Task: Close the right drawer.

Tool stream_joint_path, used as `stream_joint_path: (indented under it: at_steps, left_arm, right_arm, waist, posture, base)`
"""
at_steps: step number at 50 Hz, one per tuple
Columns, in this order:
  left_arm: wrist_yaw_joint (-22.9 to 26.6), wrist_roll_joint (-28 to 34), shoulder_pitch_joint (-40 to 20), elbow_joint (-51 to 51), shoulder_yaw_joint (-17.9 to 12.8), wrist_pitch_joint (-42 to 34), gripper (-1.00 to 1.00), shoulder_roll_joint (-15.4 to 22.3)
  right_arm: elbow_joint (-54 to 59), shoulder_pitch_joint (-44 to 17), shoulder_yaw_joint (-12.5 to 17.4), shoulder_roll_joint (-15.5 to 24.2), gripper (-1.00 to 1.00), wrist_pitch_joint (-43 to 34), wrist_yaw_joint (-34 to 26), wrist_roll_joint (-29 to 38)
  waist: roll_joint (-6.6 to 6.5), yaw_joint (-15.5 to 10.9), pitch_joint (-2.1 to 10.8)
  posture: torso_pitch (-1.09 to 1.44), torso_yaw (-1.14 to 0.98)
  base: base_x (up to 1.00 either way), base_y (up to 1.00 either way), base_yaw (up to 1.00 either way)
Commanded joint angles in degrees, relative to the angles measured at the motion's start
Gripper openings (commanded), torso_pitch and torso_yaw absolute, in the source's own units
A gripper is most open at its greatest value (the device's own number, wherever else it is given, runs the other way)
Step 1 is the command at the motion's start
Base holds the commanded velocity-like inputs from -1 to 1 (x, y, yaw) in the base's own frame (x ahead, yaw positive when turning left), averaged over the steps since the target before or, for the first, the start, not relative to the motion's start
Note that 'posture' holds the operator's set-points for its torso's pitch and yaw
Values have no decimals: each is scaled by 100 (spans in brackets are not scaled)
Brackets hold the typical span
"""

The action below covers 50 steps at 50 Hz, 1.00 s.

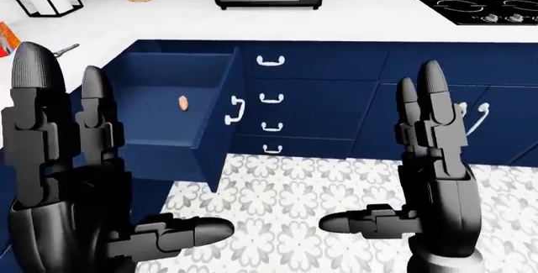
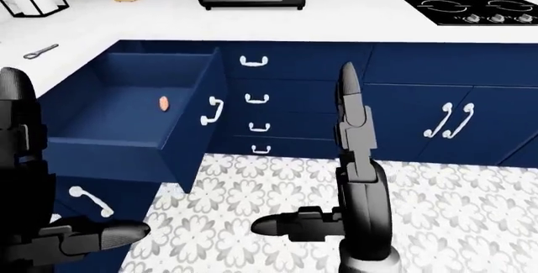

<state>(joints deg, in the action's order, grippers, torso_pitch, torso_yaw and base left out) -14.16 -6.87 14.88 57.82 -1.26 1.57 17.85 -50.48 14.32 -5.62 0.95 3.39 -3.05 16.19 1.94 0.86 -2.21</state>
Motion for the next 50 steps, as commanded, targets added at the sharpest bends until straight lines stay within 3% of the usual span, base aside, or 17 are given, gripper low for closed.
stream_joint_path:
  at_steps: [1,6,8,9,18,22,23,24,27,32,34,35,36,45,48,49,50]
  left_arm:
    - [-23,12,-49,215,-116,170,100,48]
    - [-54,21,-37,215,-82,183,100,75]
    - [-22,36,-39,215,-97,179,100,45]
    - [-26,17,-45,215,-114,175,100,53]
    - [-85,-21,-48,215,-121,178,100,121]
    - [-84,-9,-42,215,-105,182,100,118]
    - [-75,3,-38,215,-95,183,100,107]
    - [-65,12,-29,215,-94,193,100,99]
    - [-67,-1,-39,215,-99,178,100,99]
    - [-53,-14,-26,215,-115,193,100,94]
    - [-66,-29,-32,215,-118,192,100,117]
    - [-91,-57,-42,215,-136,185,100,145]
    - [-113,-66,-37,215,-133,194,100,166]
    - [-56,14,13,215,-76,228,100,90]
    - [8,60,-2,215,-68,198,100,16]
    - [20,44,-1,215,-78,200,100,8]
    - [23,53,-8,215,-80,190,100,0]
  right_arm:
    - [-290,-68,-52,-16,100,181,16,-21]
    - [-260,-72,-54,-10,100,182,4,-13]
    - [-258,-71,-72,-7,100,178,-4,0]
    - [-256,-72,-72,-8,100,177,-3,-3]
    - [-271,-76,-92,-3,100,157,-10,3]
    - [-260,-78,-91,-4,100,166,-1,5]
    - [-259,-77,-93,-3,100,166,-3,5]
    - [-258,-79,-83,-8,100,175,12,5]
    - [-242,-83,-82,-7,100,185,14,1]
    - [-250,-86,-80,-7,100,169,11,6]
    - [-242,-97,-64,-9,100,167,14,2]
    - [-272,-101,-77,-12,100,149,8,16]
    - [-285,-100,-71,-8,100,139,-2,10]
    - [-349,-84,-130,-6,100,93,-7,38]
    - [-313,-98,-98,2,100,108,0,12]
    - [-317,-98,-97,0,100,108,-1,18]
    - [-312,-97,-95,-1,100,111,-2,16]
  waist:
    - [3,-16,42]
    - [-403,10,-61]
    - [-889,-21,85]
    - [-684,-71,20]
    - [-217,-56,-86]
    - [105,-11,-38]
    - [-88,59,-59]
    - [20,-9,-43]
    - [0,-17,39]
    - [-417,11,-56]
    - [-911,-25,93]
    - [-663,-71,11]
    - [-677,-65,-39]
    - [-164,-47,-89]
    - [195,-15,24]
    - [-80,67,-54]
    - [36,3,-36]
  posture:
    - [0,0]
    - [0,0]
    - [0,0]
    - [0,0]
    - [0,0]
    - [0,0]
    - [0,0]
    - [0,0]
    - [0,0]
    - [0,0]
    - [0,0]
    - [0,0]
    - [0,0]
    - [0,0]
    - [0,0]
    - [0,0]
    - [0,0]
  base:
    - [0,35,0]
    - [0,35,0]
    - [0,35,0]
    - [0,35,0]
    - [0,36,0]
    - [0,35,0]
    - [0,35,0]
    - [0,34,0]
    - [0,36,0]
    - [0,35,0]
    - [0,35,0]
    - [0,36,0]
    - [0,35,0]
    - [0,35,0]
    - [0,35,0]
    - [0,35,0]
    - [0,34,0]
